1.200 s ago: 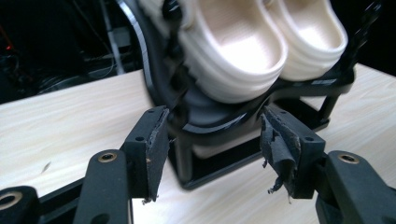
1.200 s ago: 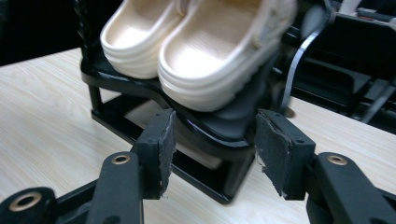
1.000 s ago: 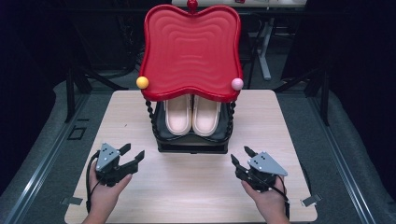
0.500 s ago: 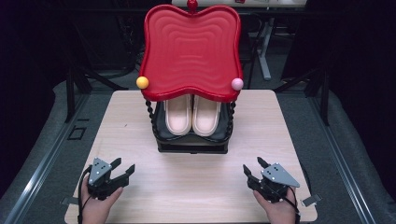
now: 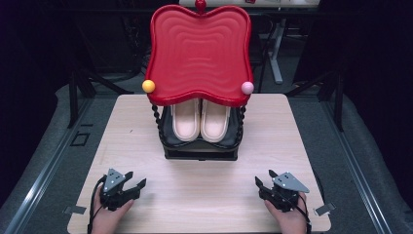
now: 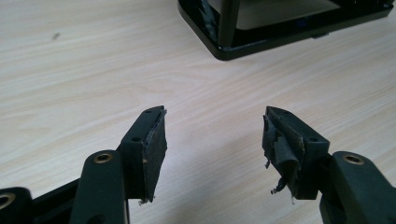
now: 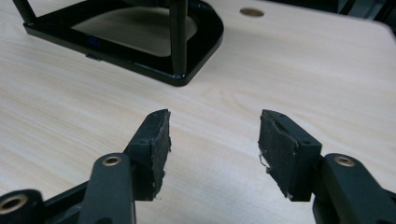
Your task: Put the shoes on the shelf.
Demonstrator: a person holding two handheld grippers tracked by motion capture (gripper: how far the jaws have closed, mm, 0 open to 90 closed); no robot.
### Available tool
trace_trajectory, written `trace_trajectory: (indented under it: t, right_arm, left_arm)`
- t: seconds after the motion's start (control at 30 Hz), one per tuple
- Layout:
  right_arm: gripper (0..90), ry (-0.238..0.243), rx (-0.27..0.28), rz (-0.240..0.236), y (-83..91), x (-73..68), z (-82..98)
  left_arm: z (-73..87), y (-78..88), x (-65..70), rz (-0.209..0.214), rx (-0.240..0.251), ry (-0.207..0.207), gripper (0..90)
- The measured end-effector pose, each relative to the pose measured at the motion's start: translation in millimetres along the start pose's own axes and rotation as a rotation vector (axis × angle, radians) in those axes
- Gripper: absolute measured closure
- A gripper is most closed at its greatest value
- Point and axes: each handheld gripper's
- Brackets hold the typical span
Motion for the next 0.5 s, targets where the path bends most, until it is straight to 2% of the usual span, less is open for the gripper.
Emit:
trace_trajectory:
  t: [0.03,0.4,0.5]
  right_arm:
    - [43.8,-0.009,-0.005,-0.007,-1.3,-0.5,0.9]
    - [43.7,0.024,-0.047,-0.032,-11.9,-9.0,5.5]
    - [43.5,0.019,-0.036,-0.037,-14.9,-10.5,5.9]
  left_arm:
    - [0.3,-1.6,0.6,0.004,-0.009,-0.005,40.3]
    - [2.0,-8.0,8.4,0.026,-0.032,-0.039,40.3]
    - [1.8,-8.5,9.3,0.027,-0.035,-0.047,40.2]
Point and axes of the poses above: each handheld gripper's, and its own axes: y roughly backward along the jaws, z roughly out of its underside, x roughly to its right, and after that the axes turned 5 degrees about y, right-handed
